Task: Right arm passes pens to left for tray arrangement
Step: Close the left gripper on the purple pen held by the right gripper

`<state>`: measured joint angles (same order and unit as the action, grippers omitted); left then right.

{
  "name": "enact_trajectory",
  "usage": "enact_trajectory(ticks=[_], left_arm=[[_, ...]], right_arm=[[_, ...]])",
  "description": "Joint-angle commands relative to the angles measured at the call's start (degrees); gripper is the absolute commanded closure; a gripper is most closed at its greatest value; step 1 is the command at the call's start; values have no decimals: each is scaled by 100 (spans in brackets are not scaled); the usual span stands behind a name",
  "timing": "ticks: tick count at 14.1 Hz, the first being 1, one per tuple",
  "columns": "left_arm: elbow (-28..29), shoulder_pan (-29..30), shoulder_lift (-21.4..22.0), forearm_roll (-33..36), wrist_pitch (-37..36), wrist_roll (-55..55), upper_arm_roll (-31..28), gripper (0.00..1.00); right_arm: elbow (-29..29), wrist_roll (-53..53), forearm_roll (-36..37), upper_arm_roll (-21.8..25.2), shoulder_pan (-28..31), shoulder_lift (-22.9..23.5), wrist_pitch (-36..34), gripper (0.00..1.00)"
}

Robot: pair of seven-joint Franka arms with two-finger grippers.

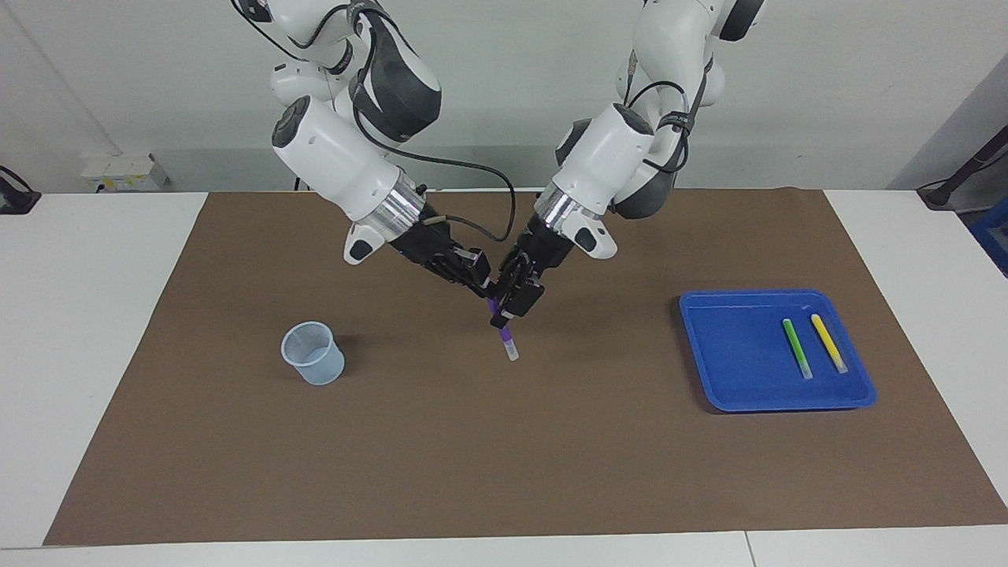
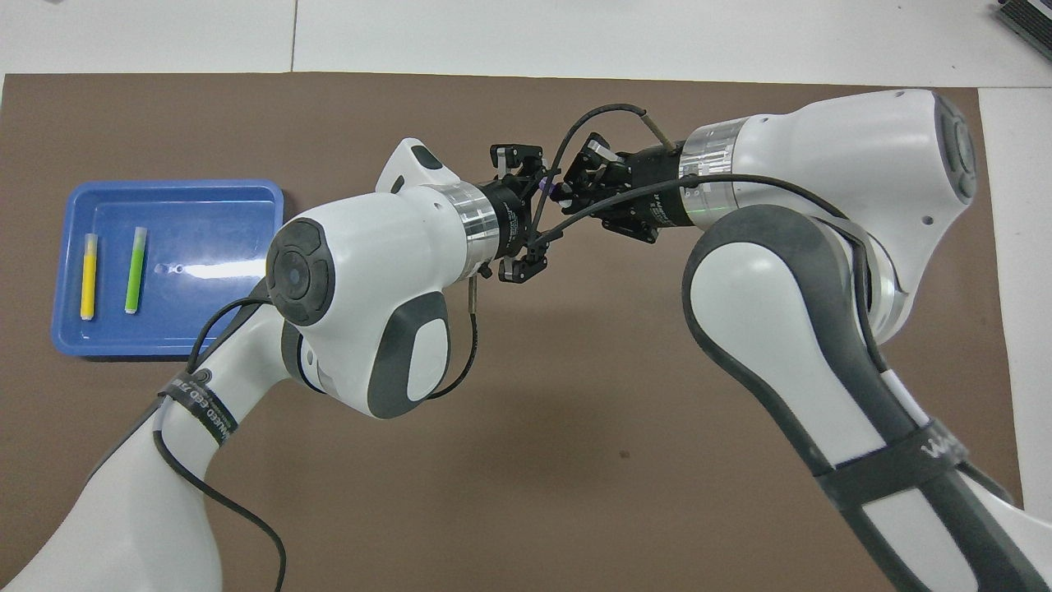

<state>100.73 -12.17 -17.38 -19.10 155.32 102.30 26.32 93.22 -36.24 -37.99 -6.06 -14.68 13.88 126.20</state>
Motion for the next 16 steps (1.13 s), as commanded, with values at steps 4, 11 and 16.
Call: enact_trajectory(ticks=[4,11,16], left_arm=[[-53,-75,-20,-94,86,114,-48,100],[-97,-75,-28,-24,60,150,-57,100],[-281,21,-20,485,-448,80,-65,100]], right_arm=[[65,-23,-156,-1,-8,-17,132,87],[100,-41,-103,8,-17,-26,229,21],[12,30,177,35,70,-69,63,0]])
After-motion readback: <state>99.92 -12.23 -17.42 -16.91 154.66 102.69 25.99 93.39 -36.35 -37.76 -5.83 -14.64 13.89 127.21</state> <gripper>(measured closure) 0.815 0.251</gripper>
